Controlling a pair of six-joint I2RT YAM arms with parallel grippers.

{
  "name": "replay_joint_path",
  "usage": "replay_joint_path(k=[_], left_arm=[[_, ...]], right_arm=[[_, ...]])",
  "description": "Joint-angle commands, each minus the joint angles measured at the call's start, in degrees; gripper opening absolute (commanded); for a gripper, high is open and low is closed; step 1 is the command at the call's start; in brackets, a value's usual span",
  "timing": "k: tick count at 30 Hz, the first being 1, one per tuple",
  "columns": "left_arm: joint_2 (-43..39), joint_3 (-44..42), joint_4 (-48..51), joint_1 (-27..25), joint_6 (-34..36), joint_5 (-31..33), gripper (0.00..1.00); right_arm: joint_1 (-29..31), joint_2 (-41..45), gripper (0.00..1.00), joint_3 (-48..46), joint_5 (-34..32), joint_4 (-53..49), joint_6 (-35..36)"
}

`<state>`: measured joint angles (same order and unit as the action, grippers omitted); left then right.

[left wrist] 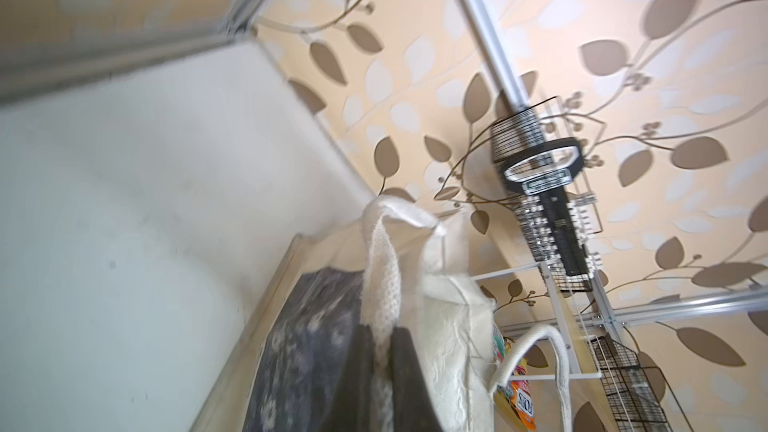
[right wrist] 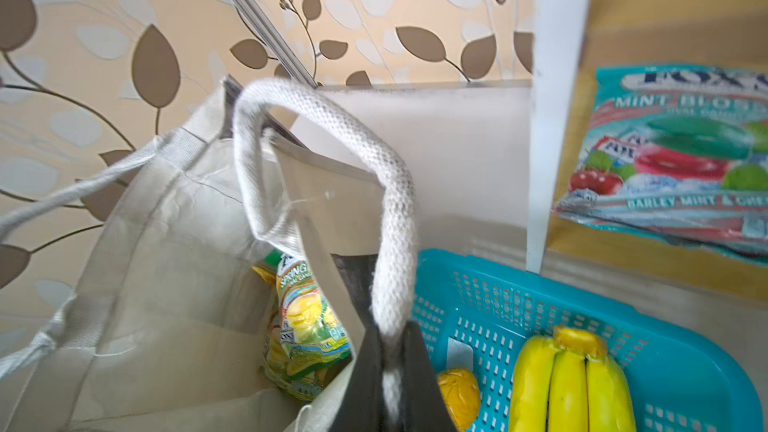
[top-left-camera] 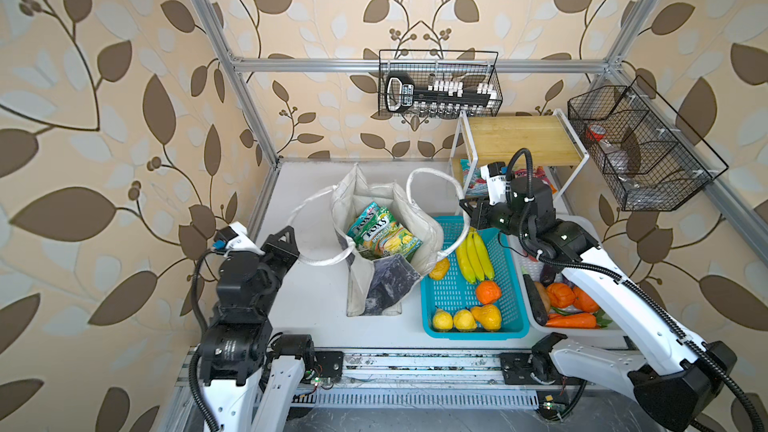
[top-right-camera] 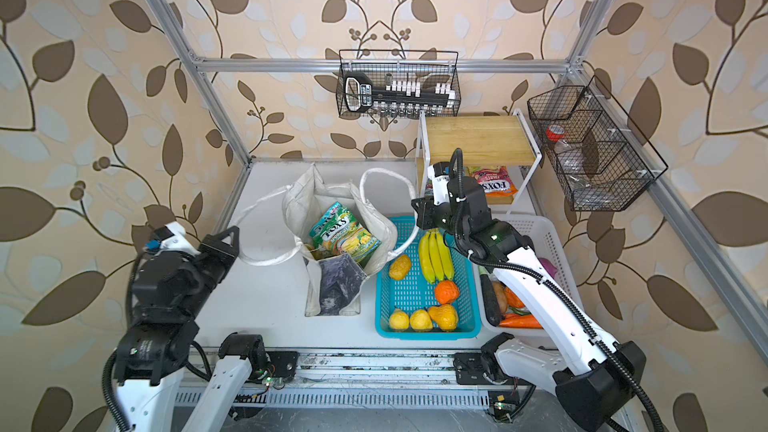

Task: Place the food into the grocery bag and tie it
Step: 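Lift the rope handle with the right gripper while the left gripper releases the tote edge, then grasp the other rope handle with the left gripper and raise it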

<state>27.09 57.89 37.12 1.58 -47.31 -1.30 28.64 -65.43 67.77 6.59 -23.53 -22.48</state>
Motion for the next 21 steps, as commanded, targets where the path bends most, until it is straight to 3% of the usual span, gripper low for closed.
replay_joint_path(k=[1, 6, 10, 18, 20, 21], left_arm=[[7.44, 5.74, 4.72, 0.13, 11.63, -5.14, 0.00], [14.57, 8.47, -3.91, 0.13, 13.64, -22.54, 0.00], [18.95, 9.72, -8.46, -0.29, 12.98, -31.70, 0.00], [21.47, 14.87, -7.01, -1.90, 16.46, -36.05, 0.00], [21.88, 15.63, -6.37, -1.90, 17.29, -37.01, 0.07], [21.66, 15.45, -6.18, -1.89, 17.67, -36.34, 0.19]], right_arm=[[3.72, -1.52, 0.00, 3.16, -1.97, -0.94, 2.68], [9.99, -4.65, 0.00, 6.18, -3.14, 2.13, 2.81], [14.84, -8.52, 0.00, 7.34, -3.96, 5.01, 2.07], [21.28, -16.35, 0.00, 13.61, -4.95, 7.95, 3.77], [22.81, -16.23, 0.00, 14.23, -6.38, 8.75, 5.15], [23.46, -15.93, 0.00, 14.06, -7.31, 9.22, 5.72]])
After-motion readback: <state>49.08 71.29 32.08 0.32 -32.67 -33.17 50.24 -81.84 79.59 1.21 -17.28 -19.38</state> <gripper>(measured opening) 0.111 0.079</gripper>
